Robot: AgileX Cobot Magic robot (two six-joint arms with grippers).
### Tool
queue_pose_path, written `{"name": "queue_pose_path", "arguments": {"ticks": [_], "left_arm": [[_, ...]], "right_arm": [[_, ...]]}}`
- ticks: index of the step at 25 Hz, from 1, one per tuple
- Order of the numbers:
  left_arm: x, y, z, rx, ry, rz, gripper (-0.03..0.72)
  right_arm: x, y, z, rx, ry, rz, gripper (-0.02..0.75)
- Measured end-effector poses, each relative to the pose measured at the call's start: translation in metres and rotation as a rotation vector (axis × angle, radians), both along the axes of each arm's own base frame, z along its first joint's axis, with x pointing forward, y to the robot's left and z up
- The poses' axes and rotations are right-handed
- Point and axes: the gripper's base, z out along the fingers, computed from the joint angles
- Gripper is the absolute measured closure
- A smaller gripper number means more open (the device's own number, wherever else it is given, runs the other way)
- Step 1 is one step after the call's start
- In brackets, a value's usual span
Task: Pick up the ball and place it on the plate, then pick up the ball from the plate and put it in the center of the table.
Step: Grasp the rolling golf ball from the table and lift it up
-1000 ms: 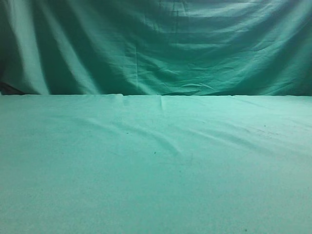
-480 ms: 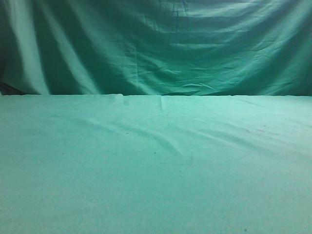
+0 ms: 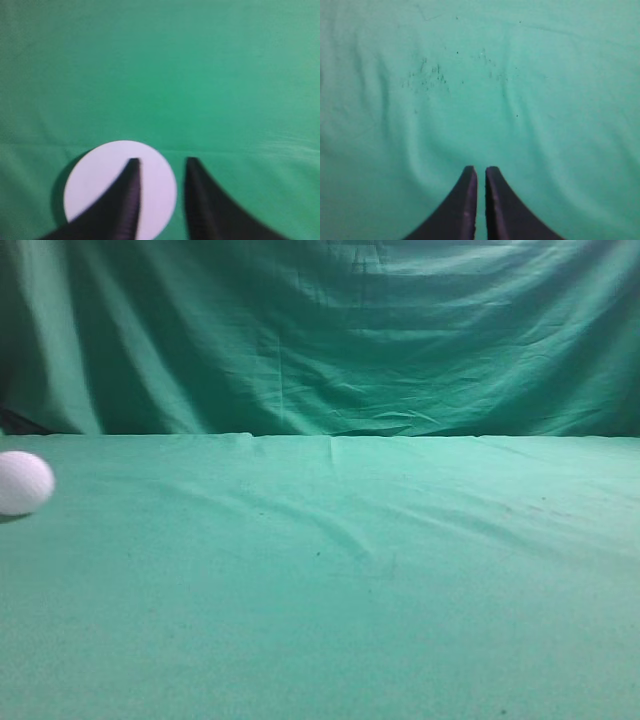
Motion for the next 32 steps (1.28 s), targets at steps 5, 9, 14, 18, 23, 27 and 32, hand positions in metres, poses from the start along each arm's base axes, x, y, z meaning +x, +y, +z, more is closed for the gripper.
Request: {"name": "queue_pose_path", "arguments": {"ticks": [5,9,14,18,23,27,32], "left_arm": [[-0.008,-0.04,0.02,-0.026,-0.01,-0.167,0.631],[-0.028,-0.062,0.045,-0.082,-0.062,-0.259,0.631],[-0.061,-0.071,0.081,-0.108,-0.183,-0.353,0.631],[-0.092,-0.066,0.089,-0.129,-0.287,-0.367,0.631],[-0.139,-0.063,0.082,-0.153,-0.417,-0.492,0.631],[-0.169,-0.064,0.068,-0.201,-0.497,-0.571,0.631],[-0.199,-0.064,0.046,-0.236,-0.557,-0.645,0.631]], "right_arm": [[0.0,0.0,0.0,0.0,0.0,0.0,0.684],[0.0,0.0,0.0,0.0,0.0,0.0,0.684],[0.0,0.0,0.0,-0.003,0.005,0.004,0.684],[-0.002,0.0,-0.002,-0.006,0.029,0.008,0.684],[-0.003,0.0,-0.002,-0.007,0.039,0.01,0.684],[-0.004,0.0,-0.003,-0.015,0.044,0.019,0.684],[-0.005,-0.001,-0.004,-0.036,0.068,0.025,0.684]]}}
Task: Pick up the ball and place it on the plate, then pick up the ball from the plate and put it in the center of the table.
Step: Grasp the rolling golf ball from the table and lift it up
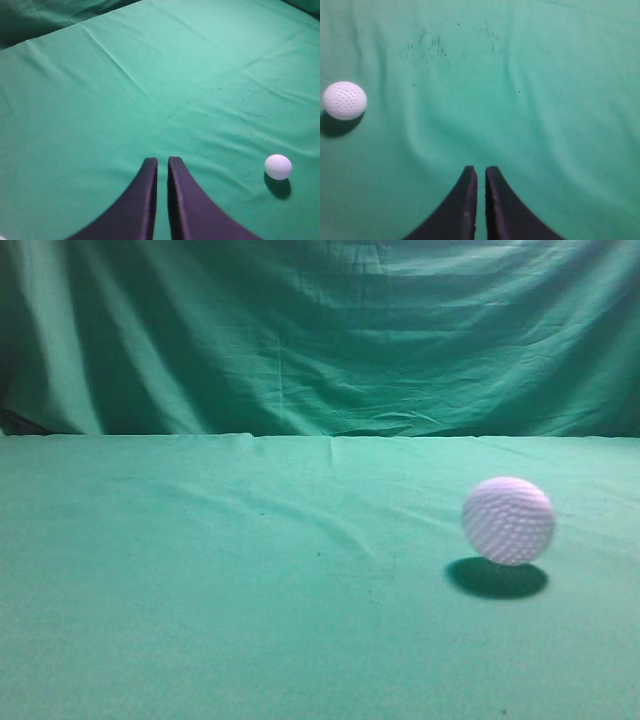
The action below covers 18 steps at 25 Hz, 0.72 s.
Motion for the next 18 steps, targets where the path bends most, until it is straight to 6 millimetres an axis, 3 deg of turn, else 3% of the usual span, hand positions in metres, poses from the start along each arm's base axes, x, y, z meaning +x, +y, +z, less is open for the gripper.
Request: {"name": "queue_pose_path", "arguments": {"ticks": [10,14,18], "left_arm": [[-0.059,0.014,-0.032,-0.045,-0.138,0.023,0.631],[-0.077,0.022,-0.043,-0.034,-0.212,0.063,0.631],[-0.086,0.027,-0.052,-0.01,-0.256,0.086,0.631]], "right_arm": [[-0.001,0.01,0.004,-0.006,0.065,0.081,0.684],[0.01,0.022,0.004,-0.017,0.127,0.142,0.684],[0.019,0.043,-0.008,-0.047,0.202,0.245,0.684]]}}
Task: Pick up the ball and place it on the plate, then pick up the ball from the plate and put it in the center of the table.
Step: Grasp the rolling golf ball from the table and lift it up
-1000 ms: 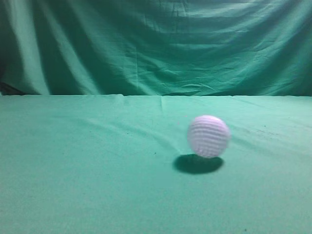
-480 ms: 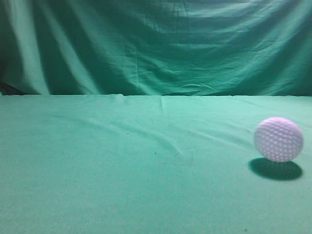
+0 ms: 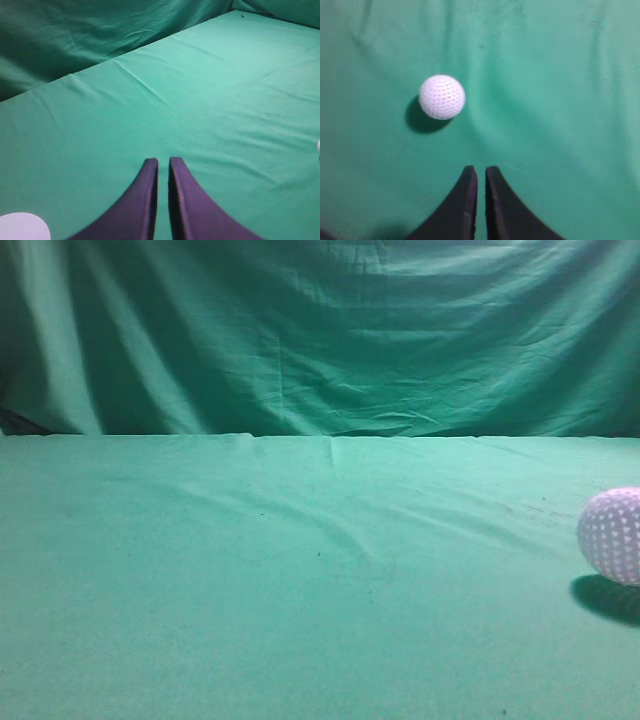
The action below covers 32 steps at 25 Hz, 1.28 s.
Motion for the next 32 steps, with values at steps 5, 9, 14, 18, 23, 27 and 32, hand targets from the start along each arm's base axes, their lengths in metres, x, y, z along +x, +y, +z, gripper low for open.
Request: {"name": "queue_pose_path", "arguments": {"ticks": [5,9,14,18,23,27,32], "left_arm": [[-0.002,0.002,-0.008,0.044,-0.004,0.007,0.631],[0.0,0.004,-0.016,0.047,0.005,0.028,0.631],[0.001,0.004,-0.019,0.047,0.004,0.037,0.631],[0.001,0.004,-0.019,0.047,0.004,0.037,0.631],[0.001,0.004,-0.019,0.047,0.004,0.037,0.631],[0.001,0.004,-0.019,0.047,0.004,0.037,0.631],[0.001,0.004,-0.019,0.047,0.004,0.037,0.631]], "right_arm": [[0.011,0.024,-0.019,-0.081,0.036,0.093,0.684],[0.023,0.04,-0.026,-0.127,0.048,0.142,0.684],[0.043,0.056,-0.027,-0.122,0.064,0.11,0.484],[0.055,0.066,-0.036,-0.143,0.103,0.104,0.281],[0.065,0.073,-0.055,-0.183,0.168,0.102,0.177],[0.068,0.075,-0.067,-0.207,0.205,0.103,0.152],[0.071,0.077,-0.074,-0.211,0.214,0.102,0.152]]}}
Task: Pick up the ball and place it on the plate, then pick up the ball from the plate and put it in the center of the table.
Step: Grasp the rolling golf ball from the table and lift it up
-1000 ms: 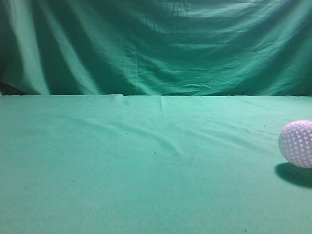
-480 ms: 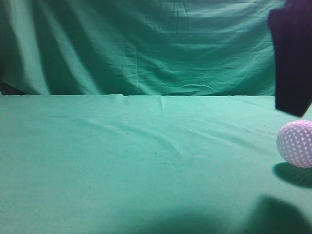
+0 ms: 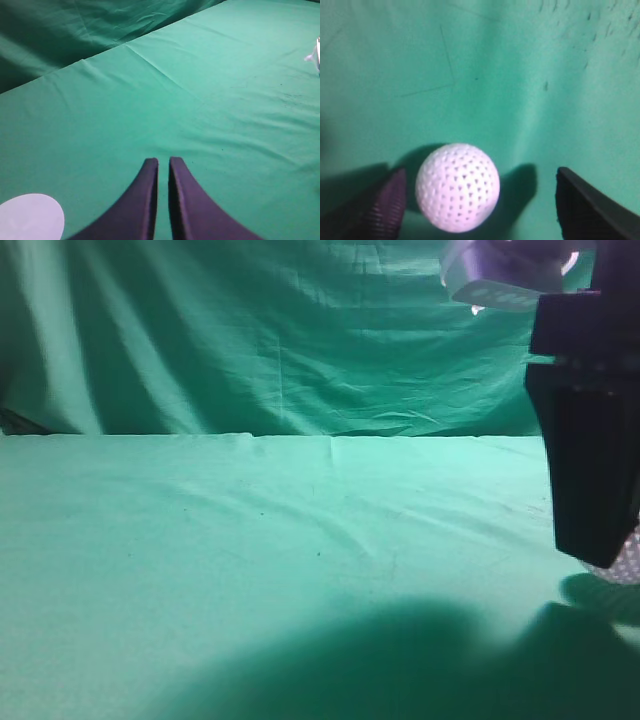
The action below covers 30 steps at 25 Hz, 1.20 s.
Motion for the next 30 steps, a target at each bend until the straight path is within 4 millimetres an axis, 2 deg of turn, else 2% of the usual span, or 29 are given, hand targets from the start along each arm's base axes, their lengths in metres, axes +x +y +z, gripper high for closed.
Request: {"name": "queue_pose_path", "arguments": {"ticks": [10,13,15,16,19,23,26,30], "left_arm": [[0.0,0.0,0.0,0.0,0.0,0.0,0.631],[0.0,0.0,0.0,0.0,0.0,0.0,0.631],[0.0,0.0,0.0,0.0,0.0,0.0,0.631],[0.0,0.0,0.0,0.0,0.001,0.0,0.631],[0.0,0.0,0.0,-0.008,0.002,0.0,0.631],[0.0,-0.001,0.001,-0.053,0.014,0.001,0.631],[0.0,-0.001,0.008,-0.096,0.016,0.013,0.631],[0.0,0.001,0.007,-0.042,0.026,0.025,0.631]], "right_arm": [[0.002,0.007,-0.013,0.034,0.044,-0.017,0.152],[0.004,0.008,-0.013,0.029,0.042,-0.008,0.283],[0.004,0.008,-0.014,0.026,0.044,-0.007,0.412],[0.004,0.008,-0.014,0.025,0.046,-0.007,0.433],[0.006,0.009,-0.01,0.017,0.057,-0.003,0.424],[0.02,0.019,0.011,0.015,0.048,0.015,0.424],[0.036,0.03,0.039,0.052,-0.005,0.022,0.424],[0.056,0.045,0.082,0.12,-0.103,0.029,0.424]]}}
